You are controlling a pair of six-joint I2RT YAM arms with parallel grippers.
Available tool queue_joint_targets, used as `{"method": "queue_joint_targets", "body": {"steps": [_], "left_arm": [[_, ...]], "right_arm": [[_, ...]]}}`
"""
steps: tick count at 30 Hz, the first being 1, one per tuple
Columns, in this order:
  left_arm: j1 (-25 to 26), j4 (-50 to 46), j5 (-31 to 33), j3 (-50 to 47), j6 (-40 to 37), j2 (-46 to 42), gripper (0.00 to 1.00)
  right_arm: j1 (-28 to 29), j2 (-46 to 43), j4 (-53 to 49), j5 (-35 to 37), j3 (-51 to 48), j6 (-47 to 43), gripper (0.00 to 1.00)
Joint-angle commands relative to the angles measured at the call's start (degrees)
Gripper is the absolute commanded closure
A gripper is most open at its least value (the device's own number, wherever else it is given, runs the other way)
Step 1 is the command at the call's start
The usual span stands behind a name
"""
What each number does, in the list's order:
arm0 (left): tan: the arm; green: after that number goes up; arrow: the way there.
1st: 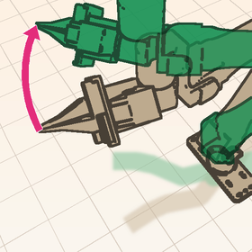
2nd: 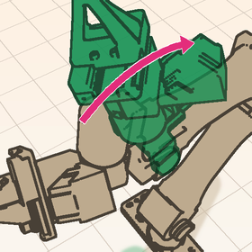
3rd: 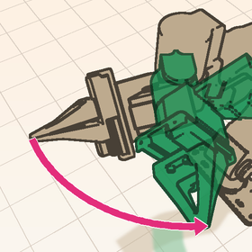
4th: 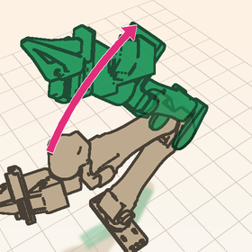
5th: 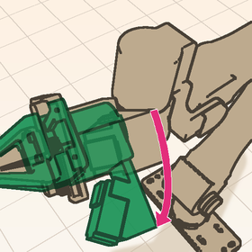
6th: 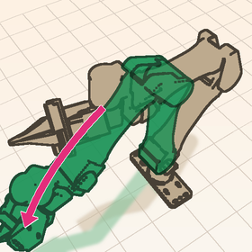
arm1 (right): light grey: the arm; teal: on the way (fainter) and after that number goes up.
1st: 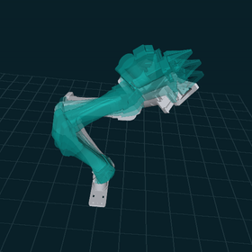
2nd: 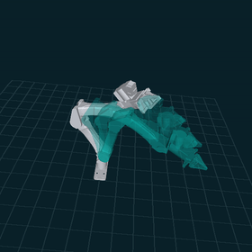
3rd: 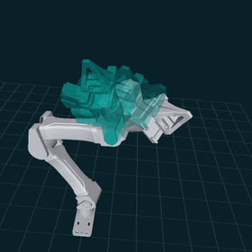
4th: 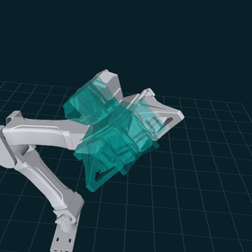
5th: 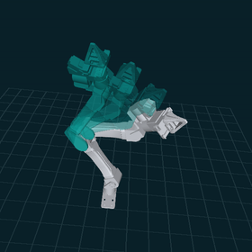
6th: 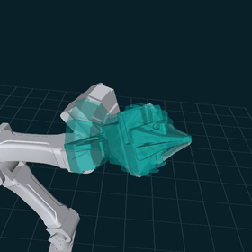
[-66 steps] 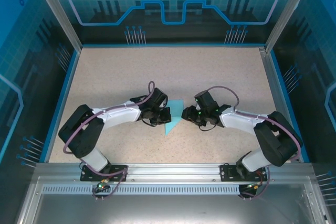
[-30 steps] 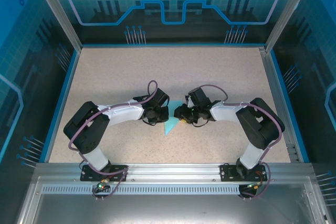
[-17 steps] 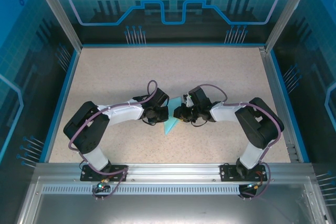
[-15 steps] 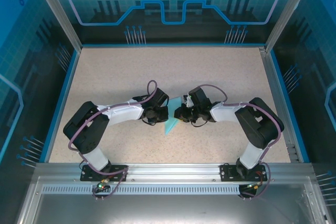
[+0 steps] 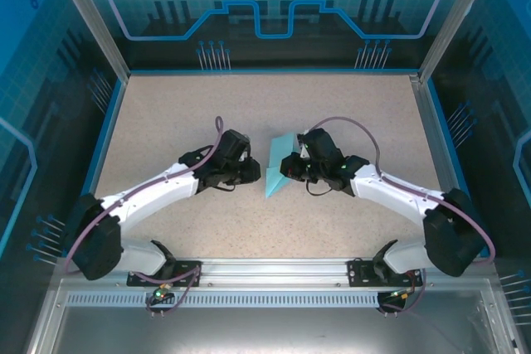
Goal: Fold a paper plane with a square sheet of paper (pick it up from the middle)
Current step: Fourth fold the wing at the center of the table.
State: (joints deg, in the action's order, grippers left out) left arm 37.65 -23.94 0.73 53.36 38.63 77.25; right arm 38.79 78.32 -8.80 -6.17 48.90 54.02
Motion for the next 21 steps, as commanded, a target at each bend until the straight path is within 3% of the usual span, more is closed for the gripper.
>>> {"method": "queue_joint_targets", "body": {"steps": [1,11,16,21], "left_arm": [[-0.39,-0.23,0.01,-2.10,-3.43,-2.66,0.73],[1.13,15.45,-5.53,-10.04,-12.58,-2.32,0.66],[3.06,25.67,-5.59,-15.22,-18.20,-2.19,0.63],[3.66,33.27,-5.43,-20.22,-23.90,-2.28,0.55]], "right_arm": [[1.43,-1.46,-5.62,5.34,1.11,2.29,0.93],[2.74,2.23,-2.16,10.13,-1.83,21.19,0.92],[3.00,6.44,-2.12,8.80,-1.44,26.33,0.92],[2.96,9.15,-2.41,6.66,-1.09,29.29,0.92]]}}
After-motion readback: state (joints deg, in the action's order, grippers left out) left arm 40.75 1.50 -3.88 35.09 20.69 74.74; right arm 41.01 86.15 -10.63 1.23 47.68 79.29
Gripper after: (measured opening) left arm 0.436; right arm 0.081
